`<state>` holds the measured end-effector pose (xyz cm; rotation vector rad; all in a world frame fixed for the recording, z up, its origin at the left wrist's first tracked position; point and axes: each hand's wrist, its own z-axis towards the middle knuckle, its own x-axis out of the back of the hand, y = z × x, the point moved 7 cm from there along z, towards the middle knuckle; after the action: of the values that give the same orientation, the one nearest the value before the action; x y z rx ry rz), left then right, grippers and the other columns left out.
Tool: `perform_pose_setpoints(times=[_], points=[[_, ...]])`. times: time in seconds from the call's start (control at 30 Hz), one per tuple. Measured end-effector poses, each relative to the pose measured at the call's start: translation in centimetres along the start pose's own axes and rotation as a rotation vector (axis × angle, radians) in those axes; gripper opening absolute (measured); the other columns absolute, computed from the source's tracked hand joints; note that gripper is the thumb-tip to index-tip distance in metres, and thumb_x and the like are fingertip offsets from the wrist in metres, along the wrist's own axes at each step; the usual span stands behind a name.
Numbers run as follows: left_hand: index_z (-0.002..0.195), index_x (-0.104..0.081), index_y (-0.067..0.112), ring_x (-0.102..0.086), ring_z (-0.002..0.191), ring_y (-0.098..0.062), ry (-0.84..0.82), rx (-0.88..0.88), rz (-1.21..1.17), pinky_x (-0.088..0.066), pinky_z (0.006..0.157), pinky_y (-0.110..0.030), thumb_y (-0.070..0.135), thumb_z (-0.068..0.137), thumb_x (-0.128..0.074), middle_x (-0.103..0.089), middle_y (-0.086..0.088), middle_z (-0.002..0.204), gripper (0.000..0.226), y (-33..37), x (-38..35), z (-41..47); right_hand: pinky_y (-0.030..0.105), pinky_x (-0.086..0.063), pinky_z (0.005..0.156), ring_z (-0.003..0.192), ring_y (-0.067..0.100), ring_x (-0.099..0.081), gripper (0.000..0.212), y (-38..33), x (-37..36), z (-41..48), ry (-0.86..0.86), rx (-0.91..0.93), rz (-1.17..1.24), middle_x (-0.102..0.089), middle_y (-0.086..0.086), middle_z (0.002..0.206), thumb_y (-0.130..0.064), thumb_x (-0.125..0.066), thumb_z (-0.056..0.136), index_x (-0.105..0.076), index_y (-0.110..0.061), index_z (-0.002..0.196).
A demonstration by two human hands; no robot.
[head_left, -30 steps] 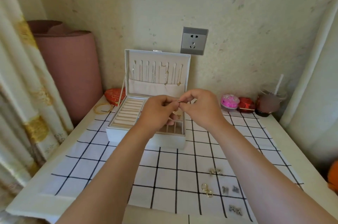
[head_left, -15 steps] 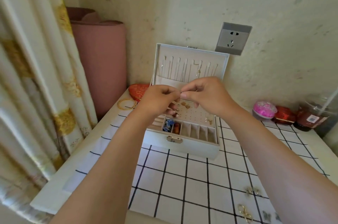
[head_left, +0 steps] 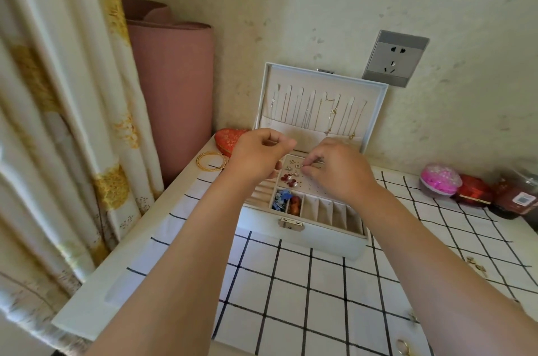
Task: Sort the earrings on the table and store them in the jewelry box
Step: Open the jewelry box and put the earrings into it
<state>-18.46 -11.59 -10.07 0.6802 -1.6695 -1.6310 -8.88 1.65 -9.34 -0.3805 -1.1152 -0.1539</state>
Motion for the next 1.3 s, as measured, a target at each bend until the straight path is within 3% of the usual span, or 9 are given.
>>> perform_pose_setpoints(times=[0.37, 0.53, 0.6, 0.7, 0.77, 0.87, 1.0, 1.2, 1.3], points=[[0.094, -0.070, 0.015, -0.060, 0.056, -0.004, 0.011, -0.015, -0.006, -0.051, 0.052, -0.018, 0.026, 0.092, -0.067, -0.071, 0.003, 0.085, 0.012, 0.2, -0.7, 0.0, 0.026, -0.033, 0.066, 0.083, 0.009, -0.052, 0.002, -0.6, 0.3, -0.1, 0.019, 0.081, -0.067, -0.055, -0.017, 0.083, -0.028, -0.075, 0.085, -0.075, -0.029, 0.082], [0.093, -0.071, 0.015, -0.060, 0.054, 0.000, 0.027, -0.039, 0.028, -0.052, 0.053, -0.019, 0.027, 0.093, -0.066, -0.071, 0.004, 0.085, 0.012, 0.2, -0.5, 0.1, 0.010, -0.027, 0.058, 0.078, 0.006, -0.053, 0.006, -0.9, 0.3, -0.2, -0.020, 0.119, -0.043, -0.061, -0.016, 0.083, -0.027, -0.072, 0.086, -0.076, -0.029, 0.082], [0.093, -0.071, 0.015, -0.060, 0.055, -0.001, 0.018, -0.040, 0.029, -0.052, 0.053, -0.020, 0.026, 0.093, -0.066, -0.072, 0.003, 0.086, 0.012, 0.1, -0.6, 0.1, 0.012, -0.030, 0.059, 0.081, 0.008, -0.058, 0.009, -0.9, -0.1, -0.2, -0.069, 0.119, -0.033, -0.066, -0.013, 0.088, -0.028, -0.069, 0.088, -0.077, -0.027, 0.085], [0.094, -0.072, 0.015, -0.061, 0.058, -0.004, 0.004, -0.033, 0.025, -0.052, 0.055, -0.020, 0.026, 0.093, -0.066, -0.074, 0.001, 0.089, 0.012, 0.0, -0.8, 0.0, 0.029, -0.048, 0.076, 0.085, 0.009, -0.060, 0.012, -0.5, 0.0, 0.2, -0.112, 0.088, 0.066, -0.066, -0.012, 0.087, -0.026, -0.066, 0.088, -0.076, -0.027, 0.083], [0.094, -0.073, 0.016, -0.061, 0.060, -0.004, -0.001, -0.029, 0.024, -0.052, 0.054, -0.020, 0.027, 0.093, -0.066, -0.074, 0.001, 0.091, 0.013, -0.1, -0.9, 0.1, 0.030, -0.049, 0.080, 0.084, 0.000, -0.060, 0.010, 0.0, 1.1, 0.5, -0.073, 0.024, 0.225, -0.066, -0.014, 0.091, -0.024, -0.067, 0.090, -0.074, -0.030, 0.088], [0.097, -0.073, 0.016, -0.063, 0.060, -0.004, -0.014, -0.019, -0.002, -0.051, 0.053, -0.018, 0.028, 0.093, -0.066, -0.075, 0.002, 0.093, 0.014, 0.1, -1.2, 0.0, 0.015, -0.047, 0.064, 0.062, -0.007, -0.059, 0.014, 0.0, 2.7, 0.4, -0.047, -0.054, 0.499, -0.070, -0.015, 0.097, -0.022, -0.072, 0.090, -0.074, -0.030, 0.101], [0.100, -0.074, 0.017, -0.065, 0.066, -0.006, -0.043, -0.005, -0.037, -0.051, 0.053, -0.017, 0.030, 0.093, -0.066, -0.075, 0.001, 0.093, 0.016, 0.5, -2.1, -0.3, 0.017, -0.050, 0.053, 0.058, 0.000, -0.062, 0.021, -0.4, 3.6, 0.0, -0.017, -0.083, 0.714, -0.075, -0.006, 0.091, -0.019, -0.082, 0.081, -0.077, -0.021, 0.101], [0.099, -0.074, 0.022, -0.065, 0.070, -0.009, -0.102, -0.039, 0.018, -0.053, 0.058, -0.023, 0.030, 0.096, -0.062, -0.075, 0.005, 0.093, 0.015, 0.7, -3.1, -0.5, 0.024, -0.051, 0.053, 0.045, 0.005, -0.055, 0.013, 1.2, 3.9, -0.4, 0.064, -0.160, 0.779, -0.076, -0.007, 0.078, -0.016, -0.082, 0.080, -0.079, -0.018, 0.092], [0.096, -0.074, 0.024, -0.064, 0.077, -0.008, -0.112, -0.092, 0.162, -0.055, 0.072, -0.031, 0.029, 0.098, -0.055, -0.075, 0.009, 0.092, 0.020, 0.7, -3.2, -0.3, 0.018, -0.048, 0.055, 0.047, 0.001, -0.056, 0.009, 2.1, 3.3, -0.5, 0.065, -0.176, 0.729, -0.074, -0.011, 0.073, -0.016, -0.081, 0.081, -0.080, -0.019, 0.089]])
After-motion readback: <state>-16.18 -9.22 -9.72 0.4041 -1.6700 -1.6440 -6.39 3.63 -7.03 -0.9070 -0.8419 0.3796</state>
